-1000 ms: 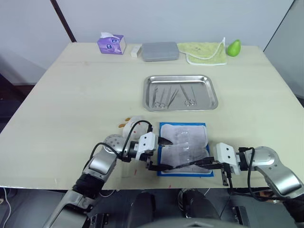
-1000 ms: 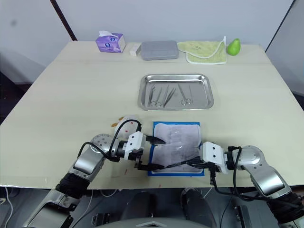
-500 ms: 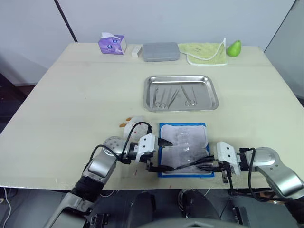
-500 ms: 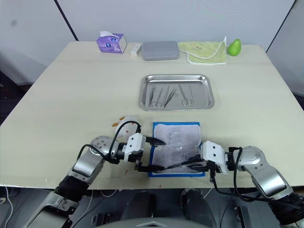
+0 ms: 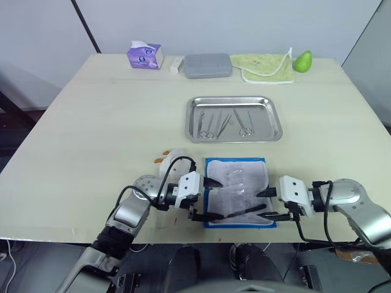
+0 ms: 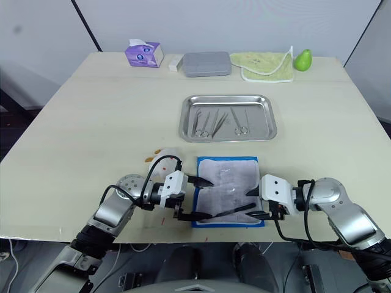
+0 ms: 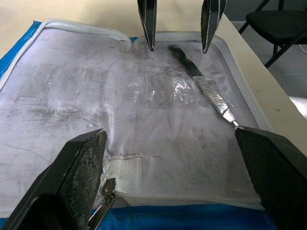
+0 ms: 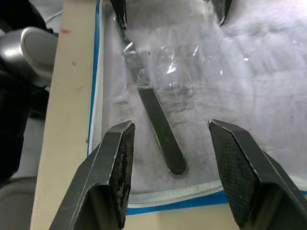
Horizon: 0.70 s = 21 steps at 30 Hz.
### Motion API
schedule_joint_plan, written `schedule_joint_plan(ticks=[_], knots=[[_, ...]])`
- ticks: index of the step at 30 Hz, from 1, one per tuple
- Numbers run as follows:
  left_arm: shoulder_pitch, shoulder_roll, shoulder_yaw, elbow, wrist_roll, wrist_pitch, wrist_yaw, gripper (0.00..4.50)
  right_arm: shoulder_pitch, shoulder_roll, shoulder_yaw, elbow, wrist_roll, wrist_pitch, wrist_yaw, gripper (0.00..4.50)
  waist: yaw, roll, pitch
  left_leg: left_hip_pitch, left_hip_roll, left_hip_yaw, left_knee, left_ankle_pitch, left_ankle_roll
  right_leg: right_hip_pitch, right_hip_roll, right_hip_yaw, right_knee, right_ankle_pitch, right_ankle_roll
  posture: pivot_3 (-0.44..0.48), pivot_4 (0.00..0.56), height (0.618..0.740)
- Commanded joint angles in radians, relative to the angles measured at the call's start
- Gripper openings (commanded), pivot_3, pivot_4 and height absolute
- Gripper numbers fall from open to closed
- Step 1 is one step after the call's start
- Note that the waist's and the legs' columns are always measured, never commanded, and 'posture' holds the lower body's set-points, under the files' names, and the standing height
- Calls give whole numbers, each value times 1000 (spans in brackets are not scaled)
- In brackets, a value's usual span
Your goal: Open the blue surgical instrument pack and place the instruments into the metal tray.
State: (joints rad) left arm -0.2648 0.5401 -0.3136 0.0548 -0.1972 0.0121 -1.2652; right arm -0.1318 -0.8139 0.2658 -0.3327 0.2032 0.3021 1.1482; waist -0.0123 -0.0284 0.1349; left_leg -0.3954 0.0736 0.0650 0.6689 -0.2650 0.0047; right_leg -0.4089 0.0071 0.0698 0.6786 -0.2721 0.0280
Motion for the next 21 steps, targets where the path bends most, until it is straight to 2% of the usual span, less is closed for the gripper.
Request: schedule_joint_plan(ticks=[1, 21], knots=[[12, 6, -20, 25, 11, 4, -15, 4500, -25, -11, 20, 0, -29, -5, 11, 2557, 0, 0, 0, 0, 0, 0, 0, 0, 0, 0, 0, 0, 0, 0, 0, 0, 150, 738], [13, -1, -24, 32, 14, -8, -8, 4500, -75, -19, 192, 49, -189, 133, -4, 2557, -1, -5, -7, 1, 0, 0, 0, 0, 0, 1, 0, 0, 0, 0, 0, 0, 150, 738]])
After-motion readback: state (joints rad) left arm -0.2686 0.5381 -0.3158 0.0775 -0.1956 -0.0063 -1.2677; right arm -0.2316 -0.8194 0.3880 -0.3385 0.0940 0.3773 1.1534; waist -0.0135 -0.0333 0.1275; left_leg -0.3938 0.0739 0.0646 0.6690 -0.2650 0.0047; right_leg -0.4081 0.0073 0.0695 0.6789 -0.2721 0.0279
